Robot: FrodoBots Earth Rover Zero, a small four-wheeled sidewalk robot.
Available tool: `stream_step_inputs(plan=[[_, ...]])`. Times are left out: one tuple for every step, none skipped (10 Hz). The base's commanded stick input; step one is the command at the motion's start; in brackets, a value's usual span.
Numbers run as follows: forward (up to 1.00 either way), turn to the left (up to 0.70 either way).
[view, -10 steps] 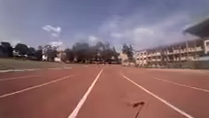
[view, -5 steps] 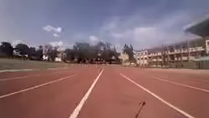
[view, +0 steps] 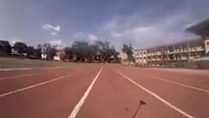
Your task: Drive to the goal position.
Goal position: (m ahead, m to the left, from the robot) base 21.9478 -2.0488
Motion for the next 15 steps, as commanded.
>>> stream_step_inputs(plan=[[0.7,0.0],[0.7,0.0],[0.7,0.0],[0.7,0.0],[0.7,0.0],[0.7,0.0],[0.7,0.0],[0.7,-0.35],[0.7,-0.35],[0.7,-0.28],[0.7,-0.13],[0.7,0.0],[0.7,0.0],[0.7,0.0],[0.7,0.0]])
